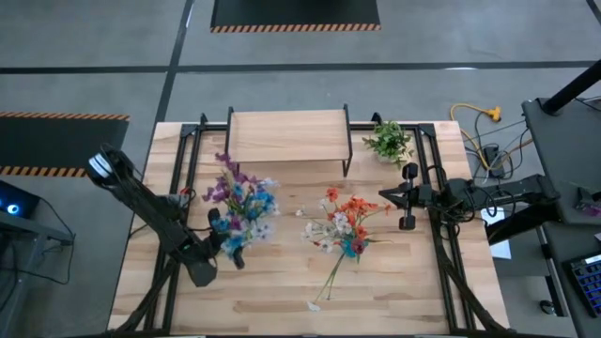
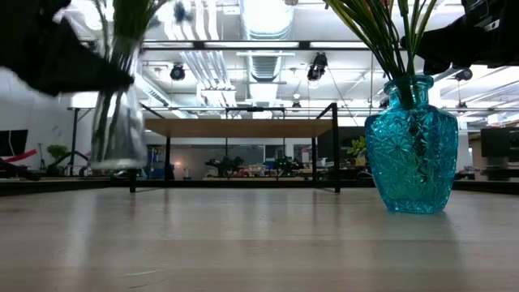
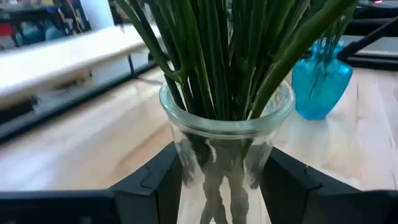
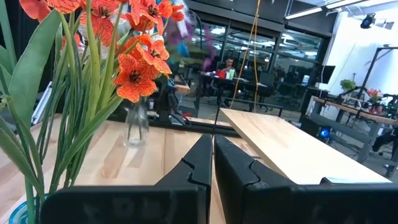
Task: Pick and place flowers into a vace then onto a shelf
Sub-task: Put the transparent vase on the shelf
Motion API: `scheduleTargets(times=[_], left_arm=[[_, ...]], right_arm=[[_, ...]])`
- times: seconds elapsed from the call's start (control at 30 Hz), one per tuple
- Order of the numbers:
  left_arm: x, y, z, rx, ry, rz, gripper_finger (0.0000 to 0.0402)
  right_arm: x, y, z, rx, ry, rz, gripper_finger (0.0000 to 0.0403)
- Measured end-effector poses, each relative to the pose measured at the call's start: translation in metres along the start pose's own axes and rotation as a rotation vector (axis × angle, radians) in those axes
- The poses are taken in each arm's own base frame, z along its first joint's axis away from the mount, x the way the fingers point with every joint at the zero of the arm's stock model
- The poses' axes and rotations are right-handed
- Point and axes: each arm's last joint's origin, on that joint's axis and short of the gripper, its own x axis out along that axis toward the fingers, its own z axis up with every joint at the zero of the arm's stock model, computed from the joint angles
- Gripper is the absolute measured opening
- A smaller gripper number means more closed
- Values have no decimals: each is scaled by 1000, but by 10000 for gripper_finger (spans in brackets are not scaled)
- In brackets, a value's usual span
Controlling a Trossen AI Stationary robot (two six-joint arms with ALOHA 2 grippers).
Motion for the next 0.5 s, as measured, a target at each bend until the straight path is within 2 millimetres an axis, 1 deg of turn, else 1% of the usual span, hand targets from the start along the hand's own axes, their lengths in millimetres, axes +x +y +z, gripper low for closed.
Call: scheduleTargets(times=[0.1,0.2,0.3,0.5], left_arm=[[4,-6,24,31,-34,33,157],[10,-6,49,25,-64,76,157],[15,2,70,3,-86,117,157],[25,20,110,34,-115,202,157]], right_arm=[[0,0,0,0,0,0,8],[0,0,0,0,-1,0,9],[0,0,0,0,-1,0,9],[0,0,0,-2,-1,0,8]])
